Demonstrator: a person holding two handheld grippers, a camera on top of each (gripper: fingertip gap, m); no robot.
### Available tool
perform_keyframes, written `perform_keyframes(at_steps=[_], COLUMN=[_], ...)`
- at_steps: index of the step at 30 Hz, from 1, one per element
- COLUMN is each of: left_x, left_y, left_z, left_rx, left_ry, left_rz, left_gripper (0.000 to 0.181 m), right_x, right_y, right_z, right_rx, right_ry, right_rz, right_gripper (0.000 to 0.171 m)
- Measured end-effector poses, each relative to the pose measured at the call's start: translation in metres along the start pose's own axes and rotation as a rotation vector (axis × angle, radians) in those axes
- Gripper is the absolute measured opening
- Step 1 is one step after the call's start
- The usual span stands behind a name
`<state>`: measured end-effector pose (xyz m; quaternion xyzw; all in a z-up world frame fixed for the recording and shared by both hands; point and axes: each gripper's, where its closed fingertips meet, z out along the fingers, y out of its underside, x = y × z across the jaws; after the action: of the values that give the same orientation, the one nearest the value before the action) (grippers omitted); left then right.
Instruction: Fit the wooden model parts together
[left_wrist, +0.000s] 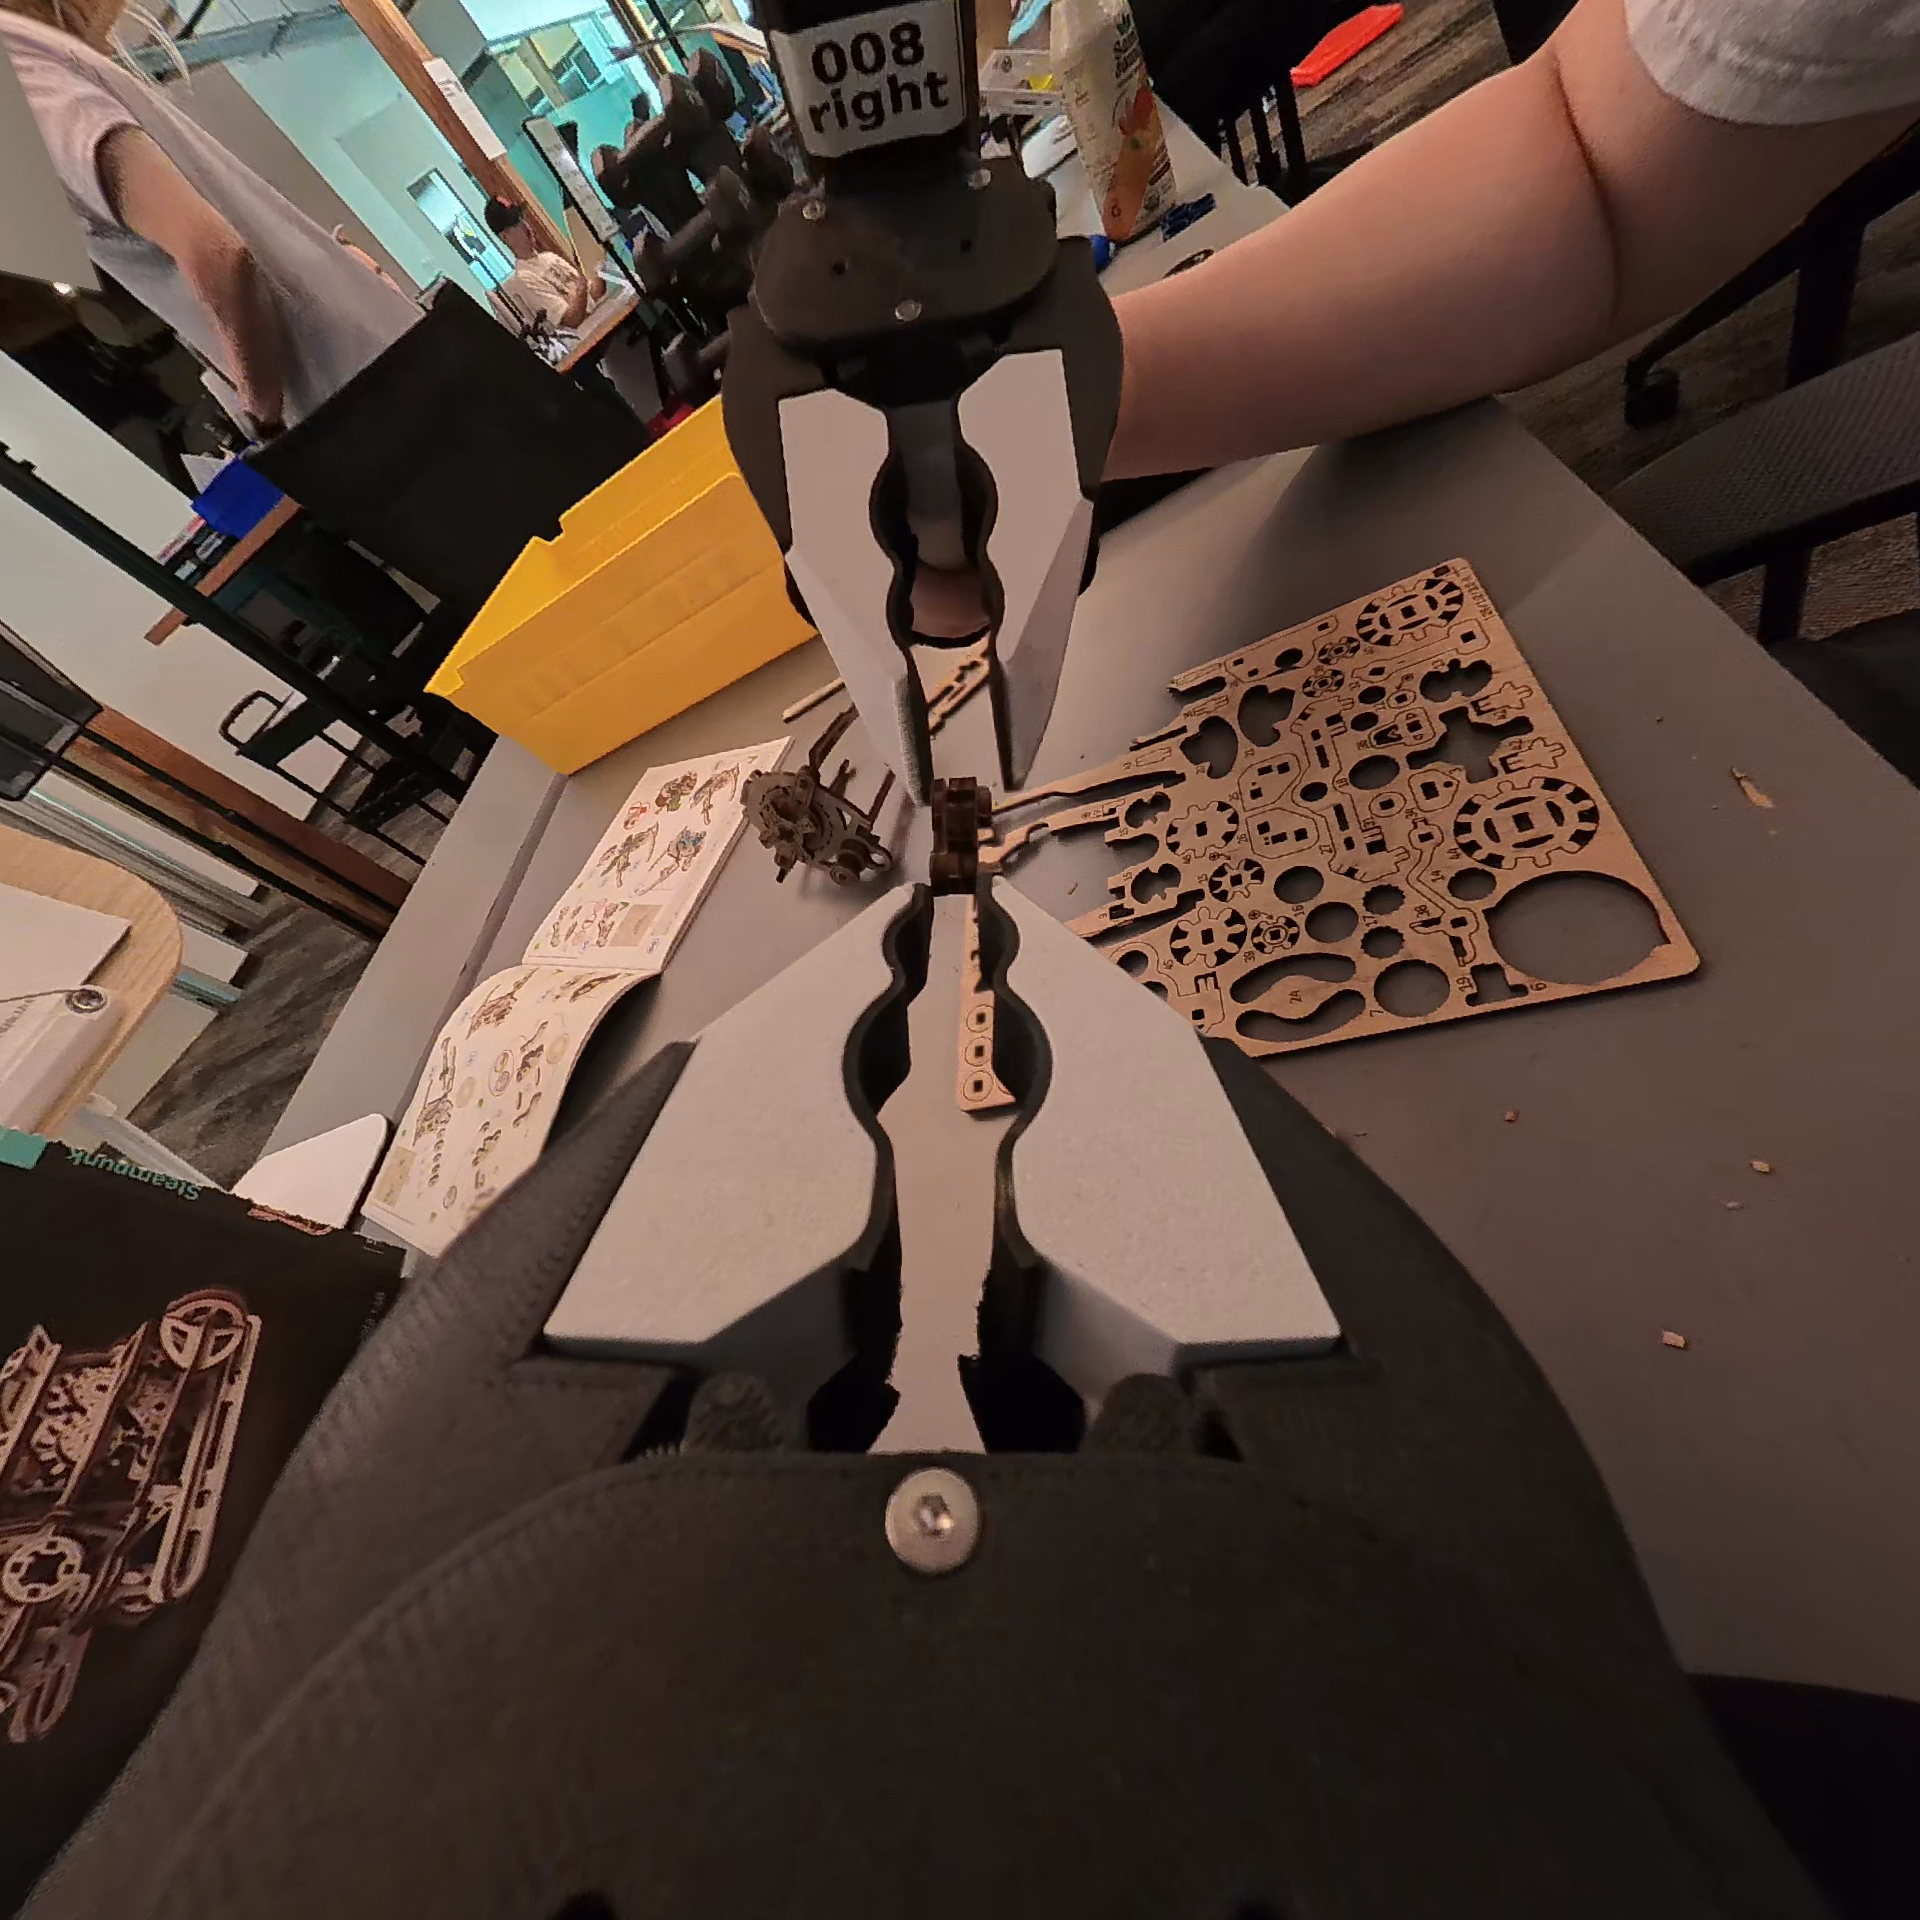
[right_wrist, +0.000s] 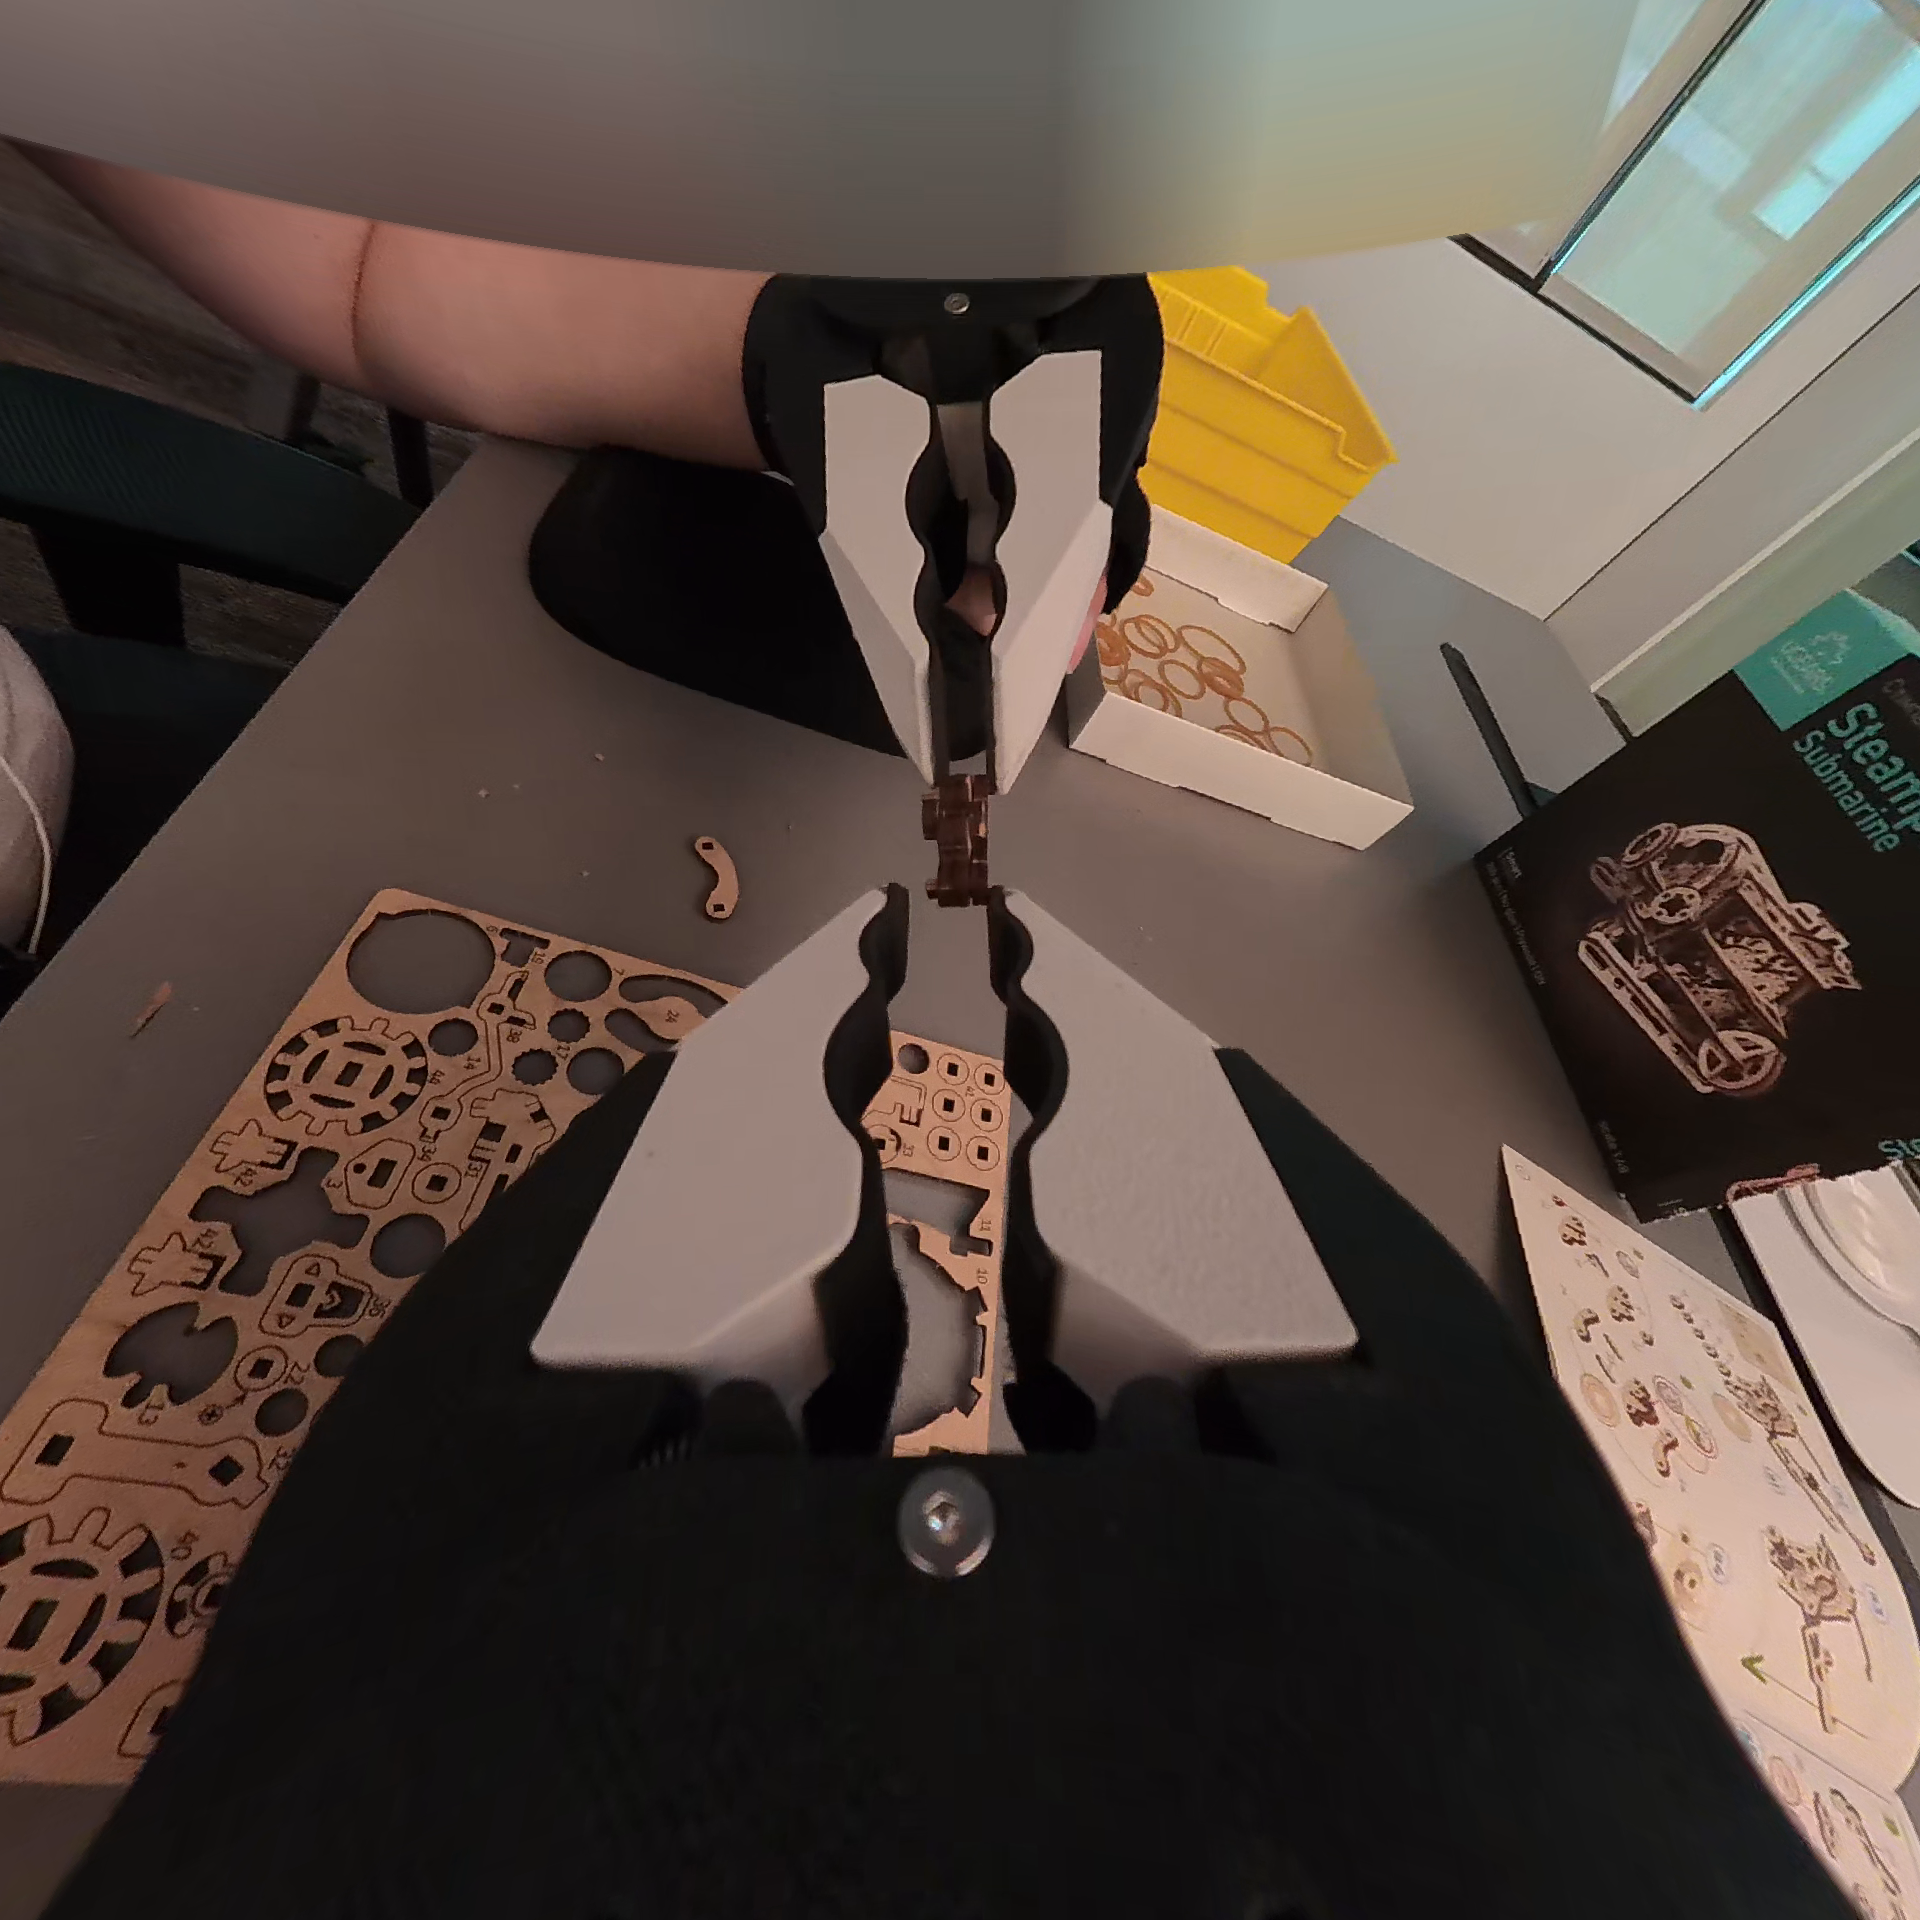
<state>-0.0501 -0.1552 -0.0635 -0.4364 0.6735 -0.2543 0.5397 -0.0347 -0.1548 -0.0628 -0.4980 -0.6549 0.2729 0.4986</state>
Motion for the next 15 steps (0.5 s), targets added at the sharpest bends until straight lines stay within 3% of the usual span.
perform_keyframes(at_steps=[7,15], left_x=[0.0023,0.0036], left_y=[-0.0010,-0.0011], left_z=[-0.0006,0.0008], left_rx=[-0.008,-0.001], left_ry=[-0.013,0.004], left_rz=[0.077,0.031], left_gripper=[0.007,0.007], right_x=[-0.0006,-0.0037], right_y=[-0.0018,0.0008], right_z=[-0.0007,0.0044], right_rx=[-0.007,-0.022], right_ry=[0.022,0.018], right_rz=[-0.060,-0.066], right_gripper=[0.013,0.014])
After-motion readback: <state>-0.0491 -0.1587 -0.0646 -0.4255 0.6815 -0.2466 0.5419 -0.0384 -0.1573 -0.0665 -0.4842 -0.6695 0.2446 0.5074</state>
